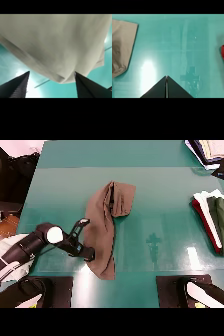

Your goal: Fold the shirts.

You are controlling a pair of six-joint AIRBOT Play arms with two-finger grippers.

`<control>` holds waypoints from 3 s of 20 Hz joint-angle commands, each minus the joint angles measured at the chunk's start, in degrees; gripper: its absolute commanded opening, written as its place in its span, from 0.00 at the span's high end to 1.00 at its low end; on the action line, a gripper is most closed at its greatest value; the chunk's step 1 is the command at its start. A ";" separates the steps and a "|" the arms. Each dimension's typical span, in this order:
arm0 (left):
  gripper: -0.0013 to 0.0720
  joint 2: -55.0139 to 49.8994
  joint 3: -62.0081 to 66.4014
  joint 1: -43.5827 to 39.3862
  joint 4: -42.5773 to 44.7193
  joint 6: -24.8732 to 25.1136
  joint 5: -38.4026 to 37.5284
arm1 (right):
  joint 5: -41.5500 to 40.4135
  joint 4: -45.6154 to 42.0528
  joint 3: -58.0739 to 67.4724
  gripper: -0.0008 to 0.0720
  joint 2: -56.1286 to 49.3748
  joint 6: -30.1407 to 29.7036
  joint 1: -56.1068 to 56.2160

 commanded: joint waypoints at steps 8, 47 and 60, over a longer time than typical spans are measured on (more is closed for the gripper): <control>0.94 0.74 -3.50 -3.28 0.26 -3.39 11.74 | 0.00 0.63 -0.07 0.95 -1.14 0.00 6.71; 0.94 6.75 17.68 10.73 27.19 -2.51 -11.04 | -36.89 29.20 -21.79 0.95 -30.71 18.75 35.06; 0.94 6.75 56.89 10.73 36.94 3.52 -15.67 | -34.75 19.08 -21.66 0.95 12.59 4.31 19.06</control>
